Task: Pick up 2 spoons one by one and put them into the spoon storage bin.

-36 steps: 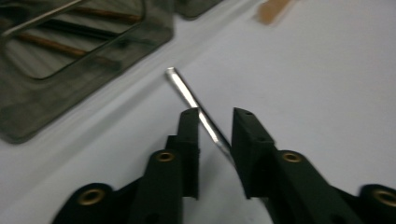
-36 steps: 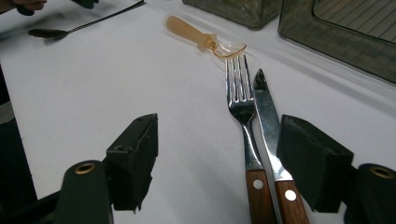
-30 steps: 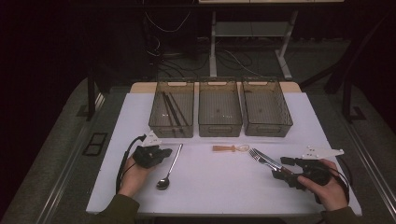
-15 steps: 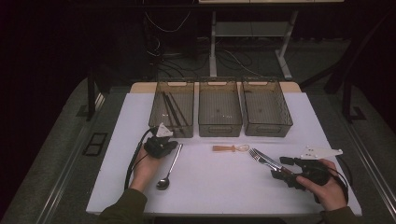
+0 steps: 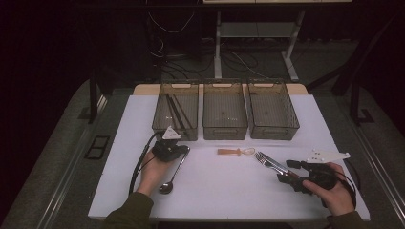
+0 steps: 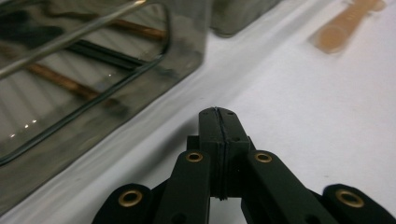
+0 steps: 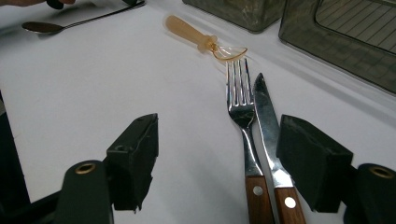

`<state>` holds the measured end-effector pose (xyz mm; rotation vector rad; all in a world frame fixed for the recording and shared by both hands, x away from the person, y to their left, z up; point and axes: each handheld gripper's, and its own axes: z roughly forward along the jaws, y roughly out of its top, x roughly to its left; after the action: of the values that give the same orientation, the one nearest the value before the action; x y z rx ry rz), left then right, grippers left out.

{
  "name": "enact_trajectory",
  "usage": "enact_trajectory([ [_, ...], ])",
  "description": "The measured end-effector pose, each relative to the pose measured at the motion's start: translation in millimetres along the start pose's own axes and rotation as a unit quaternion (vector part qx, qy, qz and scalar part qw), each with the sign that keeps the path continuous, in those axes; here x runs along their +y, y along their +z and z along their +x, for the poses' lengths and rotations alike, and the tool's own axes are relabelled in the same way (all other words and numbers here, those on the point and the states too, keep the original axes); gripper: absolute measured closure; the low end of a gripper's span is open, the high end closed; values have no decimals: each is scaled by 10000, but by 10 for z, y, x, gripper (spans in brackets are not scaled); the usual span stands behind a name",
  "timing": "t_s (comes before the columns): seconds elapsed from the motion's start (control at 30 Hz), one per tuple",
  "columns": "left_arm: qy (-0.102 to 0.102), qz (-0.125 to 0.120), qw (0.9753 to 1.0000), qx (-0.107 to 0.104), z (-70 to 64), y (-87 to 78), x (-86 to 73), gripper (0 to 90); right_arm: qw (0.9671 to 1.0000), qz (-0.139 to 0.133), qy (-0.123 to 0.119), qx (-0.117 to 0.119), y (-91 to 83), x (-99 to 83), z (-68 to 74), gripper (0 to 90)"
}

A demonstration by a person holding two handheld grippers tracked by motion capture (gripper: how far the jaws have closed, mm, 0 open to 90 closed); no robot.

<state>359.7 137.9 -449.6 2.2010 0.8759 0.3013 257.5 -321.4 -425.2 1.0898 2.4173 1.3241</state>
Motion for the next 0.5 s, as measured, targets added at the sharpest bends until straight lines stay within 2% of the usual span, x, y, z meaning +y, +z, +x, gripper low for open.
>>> enact_trajectory([
  [0.23,131,62,9994,-315,-113,26,26,892,10000,18,-40,-21,0,5,6,303],
  [0.5,316,105,9972,-666,-238,62,52,891,10000,21,-71,-45,-3,9,12,303],
])
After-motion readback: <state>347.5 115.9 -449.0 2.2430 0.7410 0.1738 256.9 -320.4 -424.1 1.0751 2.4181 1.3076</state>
